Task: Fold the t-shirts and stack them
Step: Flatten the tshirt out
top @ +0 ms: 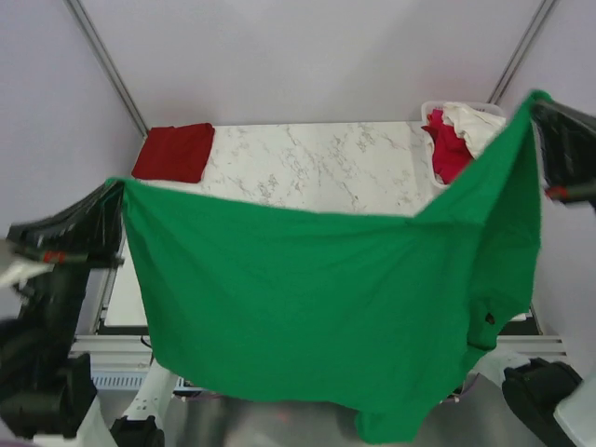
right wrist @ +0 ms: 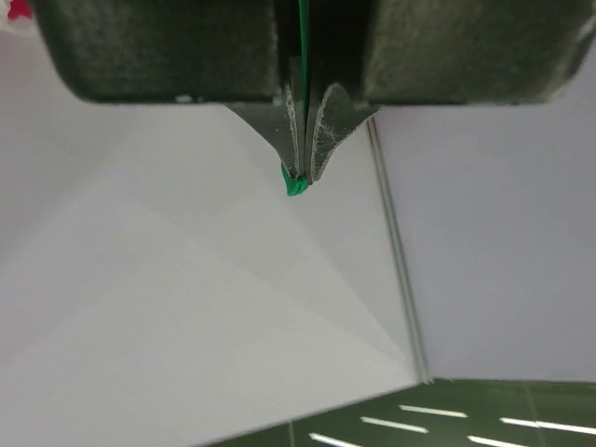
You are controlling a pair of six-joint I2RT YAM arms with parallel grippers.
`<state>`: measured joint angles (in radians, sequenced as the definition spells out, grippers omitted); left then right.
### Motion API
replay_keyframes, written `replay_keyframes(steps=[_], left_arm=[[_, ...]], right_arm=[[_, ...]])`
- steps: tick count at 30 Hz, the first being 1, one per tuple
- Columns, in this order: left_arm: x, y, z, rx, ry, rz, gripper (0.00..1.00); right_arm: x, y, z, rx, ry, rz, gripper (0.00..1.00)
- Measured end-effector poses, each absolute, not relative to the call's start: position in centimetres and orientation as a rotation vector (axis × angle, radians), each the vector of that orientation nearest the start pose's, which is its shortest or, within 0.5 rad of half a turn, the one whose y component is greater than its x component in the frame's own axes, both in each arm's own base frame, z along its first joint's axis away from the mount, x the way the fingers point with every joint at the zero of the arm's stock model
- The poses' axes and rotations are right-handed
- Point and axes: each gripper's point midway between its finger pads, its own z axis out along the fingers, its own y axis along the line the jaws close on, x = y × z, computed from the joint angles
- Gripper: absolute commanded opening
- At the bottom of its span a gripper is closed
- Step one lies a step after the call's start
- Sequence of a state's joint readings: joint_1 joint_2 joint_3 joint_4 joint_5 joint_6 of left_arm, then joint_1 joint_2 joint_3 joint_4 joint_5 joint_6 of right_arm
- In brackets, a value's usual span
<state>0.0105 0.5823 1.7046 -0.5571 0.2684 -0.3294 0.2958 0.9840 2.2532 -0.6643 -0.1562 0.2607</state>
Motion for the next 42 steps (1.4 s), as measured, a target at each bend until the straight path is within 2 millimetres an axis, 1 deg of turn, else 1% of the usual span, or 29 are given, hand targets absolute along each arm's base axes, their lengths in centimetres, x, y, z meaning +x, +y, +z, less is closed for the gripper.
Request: replay_keyframes(steps=[1, 2, 3, 5, 6, 7, 9, 10, 11, 12, 13, 14, 15, 16, 17, 18, 19, 21, 22, 24, 26, 28, 30, 32, 33, 35, 38, 39, 42], left_arm=[[10.4, -5.6, 59.2, 0.051, 1.089, -0.418, 0.02], [13.0, -5.4, 58.3, 0.03, 1.144, -0.412, 0.02], [16.5, -5.1, 56.8, 0.002, 1.219, -0.406, 0.02], [23.6, -4.5, 52.8, -0.051, 1.378, -0.39, 0.02], [27.6, -4.2, 49.9, -0.083, 1.477, -0.378, 0.02], [31.0, -3.9, 46.7, -0.109, 1.572, -0.367, 0.02], [37.2, -3.2, 39.7, -0.168, 1.77, -0.335, 0.02], [40.0, -2.6, 35.6, -0.205, 1.877, -0.313, 0.26], [42.0, -2.1, 32.4, -0.229, 1.955, -0.296, 0.38], [44.3, -1.2, 28.0, -0.278, 2.066, -0.284, 0.45], [45.8, -0.4, 25.1, -0.311, 2.137, -0.277, 0.58], [47.1, 0.6, 21.5, -0.363, 2.228, -0.279, 0.67], [48.0, 1.5, 18.6, -0.417, 2.294, -0.284, 0.75], [48.2, 2.4, 16.1, -0.468, 2.349, -0.283, 0.92], [47.9, 2.9, 14.5, -0.503, 2.391, -0.278, 0.99], [47.1, 3.5, 13.3, -0.547, 2.433, -0.272, 1.0], [46.4, 3.7, 13.1, -0.571, 2.457, -0.269, 1.0], [46.0, 3.6, 15.1, -0.558, 2.421, -0.271, 1.0], [45.8, 3.4, 16.6, -0.543, 2.394, -0.274, 1.0], [45.2, 2.7, 20.6, -0.496, 2.307, -0.281, 1.0], [44.0, 2.0, 24.3, -0.453, 2.22, -0.288, 1.0], [42.5, 1.2, 27.1, -0.416, 2.151, -0.296, 0.98], [41.1, 0.7, 28.0, -0.398, 2.125, -0.302, 0.96], [40.3, 0.2, 26.8, -0.393, 2.147, -0.308, 0.95], [40.1, -0.1, 25.7, -0.394, 2.172, -0.311, 0.95], [39.4, -0.8, 21.9, -0.408, 2.266, -0.319, 0.95], [37.7, -2.2, 16.6, -0.427, 2.41, -0.34, 0.94], [37.2, -2.6, 15.5, -0.428, 2.442, -0.347, 0.94], [36.3, -3.9, 14.1, -0.423, 2.49, -0.377, 0.93]], right_arm=[[12.9, 7.6, 68.6, -0.149, 1.03, 0.573, 0.0], [17.2, 8.5, 67.7, -0.134, 1.099, 0.558, 0.0], [20.9, 9.4, 66.5, -0.125, 1.161, 0.544, 0.0], [30.4, 11.7, 62.3, -0.105, 1.317, 0.505, 0.0], [33.7, 12.6, 60.0, -0.101, 1.388, 0.49, 0.0], [38.5, 13.8, 56.0, -0.098, 1.494, 0.467, 0.0], [46.5, 15.8, 48.0, -0.091, 1.674, 0.421, 0.01], [50.1, 16.7, 42.9, -0.09, 1.78, 0.392, 0.51], [52.5, 17.2, 39.0, -0.081, 1.856, 0.369, 0.82], [55.3, 17.7, 34.2, -0.073, 1.938, 0.333, 0.97], [57.7, 17.9, 28.6, -0.063, 2.037, 0.291, 0.98], [59.1, 18.1, 25.4, -0.057, 2.092, 0.266, 0.98], [60.8, 18.2, 21.6, -0.044, 2.144, 0.243, 0.98], [61.6, 18.1, 18.7, -0.028, 2.186, 0.233, 0.98], [61.9, 17.8, 15.9, -0.011, 2.236, 0.22, 0.98], [61.7, 17.4, 14.2, 0.004, 2.277, 0.209, 0.98], [61.4, 16.9, 12.5, 0.024, 2.312, 0.202, 0.98], [60.3, 16.0, 12.0, 0.053, 2.339, 0.199, 0.98], [59.8, 15.5, 12.6, 0.069, 2.33, 0.203, 0.98], [58.4, 15.0, 14.8, 0.088, 2.311, 0.214, 0.98], [57.0, 14.9, 18.3, 0.097, 2.243, 0.252, 0.98], [55.2, 15.7, 22.0, 0.089, 2.154, 0.322, 0.98], [53.6, 17.2, 24.7, 0.064, 2.085, 0.418, 0.98], [52.9, 19.6, 26.3, 0.019, 2.025, 0.538, 0.97], [52.9, 20.9, 26.3, 0.0, 2.007, 0.599, 0.97], [52.9, 23.3, 24.2, -0.033, 2.018, 0.709, 0.97], [53.0, 25.4, 17.9, -0.036, 2.124, 0.822, 0.95], [52.8, 25.8, 14.8, -0.022, 2.183, 0.849, 0.95], [51.5, 25.8, 8.4, 0.031, 2.327, 0.874, 0.95]])
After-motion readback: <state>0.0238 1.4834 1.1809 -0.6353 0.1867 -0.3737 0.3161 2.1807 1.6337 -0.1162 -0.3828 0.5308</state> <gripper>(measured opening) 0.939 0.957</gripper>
